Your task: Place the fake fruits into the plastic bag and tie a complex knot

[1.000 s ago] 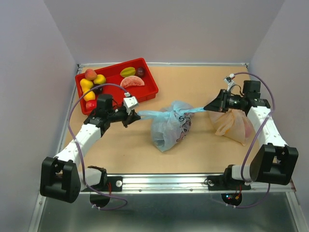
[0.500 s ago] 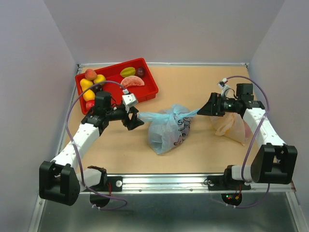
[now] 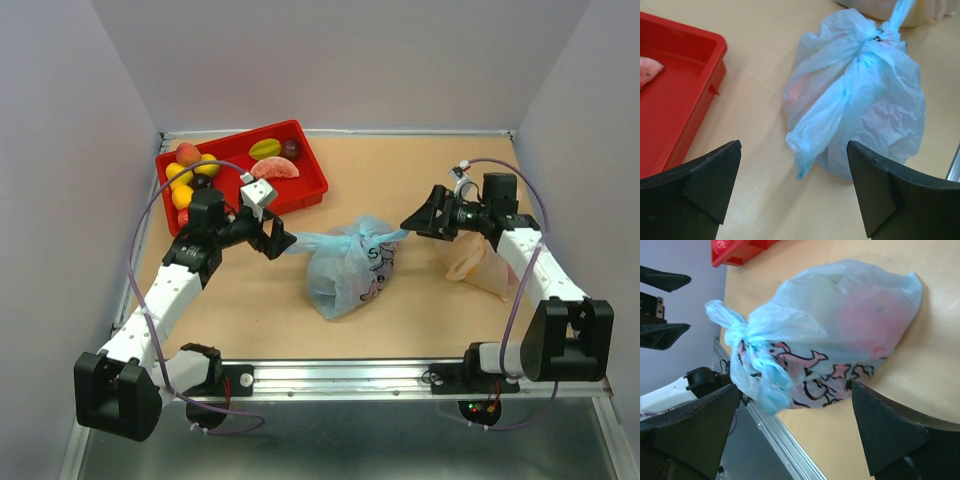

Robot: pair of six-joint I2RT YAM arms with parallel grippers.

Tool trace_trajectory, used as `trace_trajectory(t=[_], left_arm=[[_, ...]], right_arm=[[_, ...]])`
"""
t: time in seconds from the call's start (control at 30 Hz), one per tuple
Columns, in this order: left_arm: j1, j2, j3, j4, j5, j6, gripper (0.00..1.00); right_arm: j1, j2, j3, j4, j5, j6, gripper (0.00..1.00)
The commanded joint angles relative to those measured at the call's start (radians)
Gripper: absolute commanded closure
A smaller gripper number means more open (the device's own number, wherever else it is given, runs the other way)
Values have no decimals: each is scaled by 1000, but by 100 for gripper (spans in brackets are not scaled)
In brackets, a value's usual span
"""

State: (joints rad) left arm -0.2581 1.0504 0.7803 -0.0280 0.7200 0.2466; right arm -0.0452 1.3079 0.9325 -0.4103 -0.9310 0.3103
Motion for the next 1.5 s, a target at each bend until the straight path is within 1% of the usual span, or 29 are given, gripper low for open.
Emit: trace_trajectory(t=[0.0, 0.07, 0.13, 0.27, 0.33, 0.37, 0.4, 0.43, 0.47, 0.5, 0.53, 0.57, 0.6, 0.67, 0.7, 0.87, 0.9, 1.0, 1.1, 1.13, 1.17, 1.2, 1.23, 1.33, 1.37, 1.47], left_arm=[[2, -36, -7, 89, -134, -83, 1], [2, -53, -16, 97, -126, -81, 1], [2, -75, -32, 109, -111, -61, 1], [2, -55, -30, 109, -122, -139, 1], [2, -18, -27, 91, -116, -194, 1], [2, -4, -27, 86, -111, -219, 1], [2, 19, -29, 77, -106, -239, 1], [2, 25, -32, 79, -100, -248, 1], [2, 33, -42, 85, -76, -291, 1], [2, 36, -50, 103, -74, -308, 1], [2, 34, -58, 115, -74, -325, 1], [2, 36, -68, 125, -54, -337, 1], [2, 36, -75, 144, -42, -346, 1], [2, 36, -93, 164, -30, -380, 1], [2, 43, -95, 175, -25, -394, 1], [2, 72, -128, 246, -4, -425, 1], [2, 79, -131, 261, 1, -426, 1], [0, 120, -128, 309, 25, -425, 1], [0, 131, -125, 306, 62, -370, 1], [0, 129, -124, 297, 112, -286, 1], [0, 126, -122, 281, 143, -241, 1], [0, 123, -122, 261, 168, -174, 1], [0, 114, -125, 234, 176, -137, 1], [0, 102, -124, 200, 154, -23, 1], [-1, 94, -124, 194, 151, 49, 1], [-6, 92, -119, 194, 113, 117, 1]], right_arm=[[68, -10, -23, 195, -11, 147, 0], [87, -25, -55, 263, -14, 206, 0], [117, -30, -78, 284, 9, 243, 0], [154, -29, -109, 314, 58, 259, 2], [162, -27, -139, 324, 83, 276, 8], [163, -29, -150, 344, 95, 280, 12], [163, -33, -162, 355, 106, 288, 21], [163, -35, -165, 363, 112, 291, 25], [166, -33, -167, 375, 127, 293, 28], [169, -30, -169, 381, 138, 294, 35], [171, -27, -172, 389, 146, 296, 38], [173, -24, -172, 401, 156, 297, 44], [173, -22, -173, 403, 162, 297, 58], [174, -10, -173, 403, 159, 294, 70], [174, -7, -173, 403, 162, 293, 81], [176, 5, -166, 403, 162, 273, 98], [177, 8, -166, 403, 162, 271, 100], [179, 14, -162, 403, 161, 271, 100], [179, 16, -158, 403, 162, 270, 100], [179, 17, -156, 403, 159, 266, 100], [177, 17, -156, 403, 159, 265, 100], [179, 17, -156, 403, 156, 263, 100], [179, 16, -159, 403, 159, 259, 100], [179, 10, -162, 403, 175, 256, 100], [177, 8, -164, 403, 179, 256, 100], [179, 8, -166, 403, 189, 251, 100]])
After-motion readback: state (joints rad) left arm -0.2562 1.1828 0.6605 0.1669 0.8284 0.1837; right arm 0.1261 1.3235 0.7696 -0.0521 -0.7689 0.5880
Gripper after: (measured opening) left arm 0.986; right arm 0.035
